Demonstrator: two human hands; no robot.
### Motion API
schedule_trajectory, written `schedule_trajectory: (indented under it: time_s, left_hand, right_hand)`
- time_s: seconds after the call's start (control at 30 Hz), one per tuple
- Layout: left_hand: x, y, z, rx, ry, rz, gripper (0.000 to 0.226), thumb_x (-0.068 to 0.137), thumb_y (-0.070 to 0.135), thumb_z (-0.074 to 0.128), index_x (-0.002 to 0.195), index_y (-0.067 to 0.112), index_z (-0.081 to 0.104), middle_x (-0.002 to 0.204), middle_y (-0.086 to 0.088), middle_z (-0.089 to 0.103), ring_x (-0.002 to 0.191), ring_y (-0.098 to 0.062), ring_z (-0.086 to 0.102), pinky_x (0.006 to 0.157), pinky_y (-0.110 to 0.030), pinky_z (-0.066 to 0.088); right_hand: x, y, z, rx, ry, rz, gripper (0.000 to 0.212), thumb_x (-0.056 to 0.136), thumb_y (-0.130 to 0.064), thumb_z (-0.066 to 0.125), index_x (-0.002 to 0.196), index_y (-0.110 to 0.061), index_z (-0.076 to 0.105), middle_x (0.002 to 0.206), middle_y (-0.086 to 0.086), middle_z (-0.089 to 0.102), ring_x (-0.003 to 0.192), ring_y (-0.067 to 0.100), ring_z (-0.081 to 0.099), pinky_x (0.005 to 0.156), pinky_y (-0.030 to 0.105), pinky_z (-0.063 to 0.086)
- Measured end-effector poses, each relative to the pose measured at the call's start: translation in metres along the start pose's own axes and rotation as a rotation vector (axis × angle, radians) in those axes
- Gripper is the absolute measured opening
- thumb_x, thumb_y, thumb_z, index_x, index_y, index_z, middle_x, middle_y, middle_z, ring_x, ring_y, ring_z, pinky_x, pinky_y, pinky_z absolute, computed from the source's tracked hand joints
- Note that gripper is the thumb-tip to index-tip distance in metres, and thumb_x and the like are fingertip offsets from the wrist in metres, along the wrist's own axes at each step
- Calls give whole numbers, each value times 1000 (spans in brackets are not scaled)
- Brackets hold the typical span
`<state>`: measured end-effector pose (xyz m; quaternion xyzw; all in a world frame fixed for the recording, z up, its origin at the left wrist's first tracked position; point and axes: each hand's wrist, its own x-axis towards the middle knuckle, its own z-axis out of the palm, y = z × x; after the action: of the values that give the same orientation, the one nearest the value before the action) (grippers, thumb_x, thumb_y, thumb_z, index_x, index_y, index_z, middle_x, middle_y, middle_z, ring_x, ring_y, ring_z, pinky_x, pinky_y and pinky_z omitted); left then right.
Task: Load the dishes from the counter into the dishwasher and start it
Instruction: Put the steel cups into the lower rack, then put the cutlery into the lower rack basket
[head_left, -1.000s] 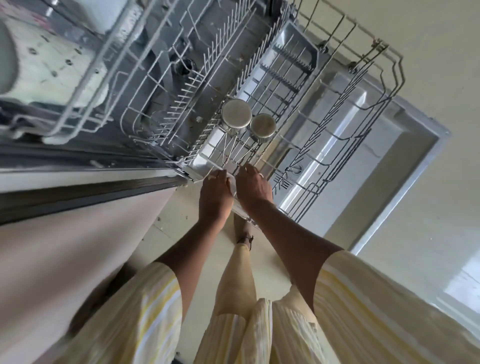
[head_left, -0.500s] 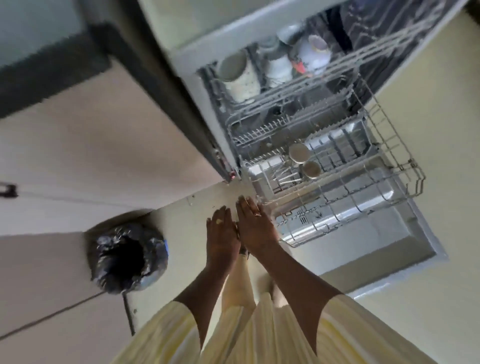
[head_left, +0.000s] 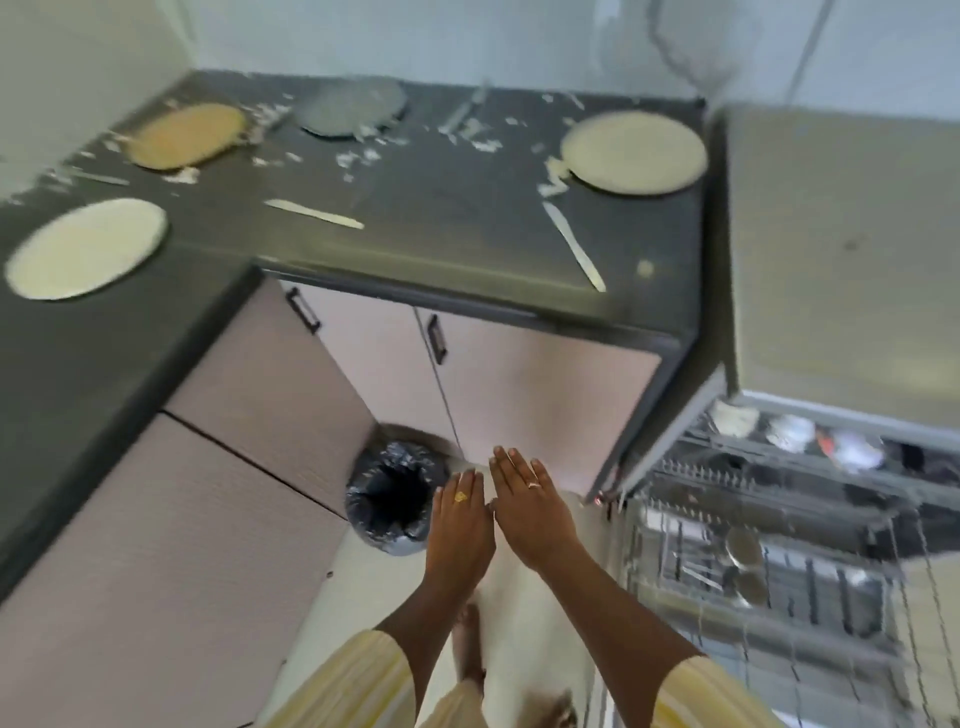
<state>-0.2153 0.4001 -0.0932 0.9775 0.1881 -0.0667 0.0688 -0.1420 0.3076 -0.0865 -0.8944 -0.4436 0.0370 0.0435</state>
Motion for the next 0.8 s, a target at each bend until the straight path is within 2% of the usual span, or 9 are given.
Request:
schedule_trajectory:
  time_s: [0.1,0.2,0.27,0.33,0.43,0.53,0.6,0.7,0.8]
  left_hand:
    - [12,-31,-29,-25,55,-107,43,88,27,40,119,6,62,121,-9,64,115,-25,59,94,-41,48]
    - [33,-60,-59,-66,59,-172,51,99,32,37,143,7,34,149,-11,35,139,-27,29,115,-41,21]
    - [49,-80,-78,-90,109,-190,52,102,32,23,148,8,17,156,-9,16,145,-24,10,118,-39,6]
    - [67,-99,-100,-102,169,-199,51,103,29,19,149,9,11,157,-8,9,145,-23,4,118,-37,2]
    - [95,-125,-133,-207,263,-191,50,102,26,23,149,9,13,157,-6,13,145,-21,7,118,-33,4]
    - [130,-151,-155,-289,337,-178,49,101,23,31,146,6,23,152,-10,26,142,-22,18,118,-33,12]
    - [151,-166,-164,-278,352,-178,49,100,23,33,144,3,29,148,-12,34,139,-23,26,117,-33,19]
    - [180,-179,-176,-316,344,-183,43,99,20,36,135,-3,41,137,-18,47,129,-27,42,111,-31,31]
    - [208,-184,-191,-375,291,-185,30,99,14,35,113,-3,55,116,-17,58,111,-29,54,93,-31,42]
  right_hand:
    - [39,-25,-35,-20,72,-44,64,60,-31,84,116,-6,65,121,9,64,112,22,61,91,40,49]
    - [78,-43,-61,-52,147,-82,63,61,-32,83,115,-4,65,119,11,64,111,25,62,91,41,48]
    - [104,-50,-71,-70,201,-95,62,66,-31,81,118,-3,63,122,13,62,113,26,60,93,41,46]
    - [127,-54,-80,-85,268,-91,54,70,-25,78,117,-2,63,121,14,63,112,26,61,92,42,47]
    - [160,-52,-98,-123,354,-44,39,77,-15,66,113,0,65,119,16,63,110,27,62,90,42,48]
    - [184,-36,-117,-138,357,88,50,60,-3,80,108,4,66,116,20,64,108,30,63,89,42,50]
    - [193,-20,-133,-155,361,207,39,57,3,79,95,4,70,107,21,67,100,31,67,80,40,55]
    - [199,4,-159,-188,343,383,18,51,8,70,65,-3,66,68,17,68,64,30,69,54,32,53]
    - [211,35,-173,-41,332,592,34,28,11,76,46,-8,54,39,10,50,32,25,53,36,23,42]
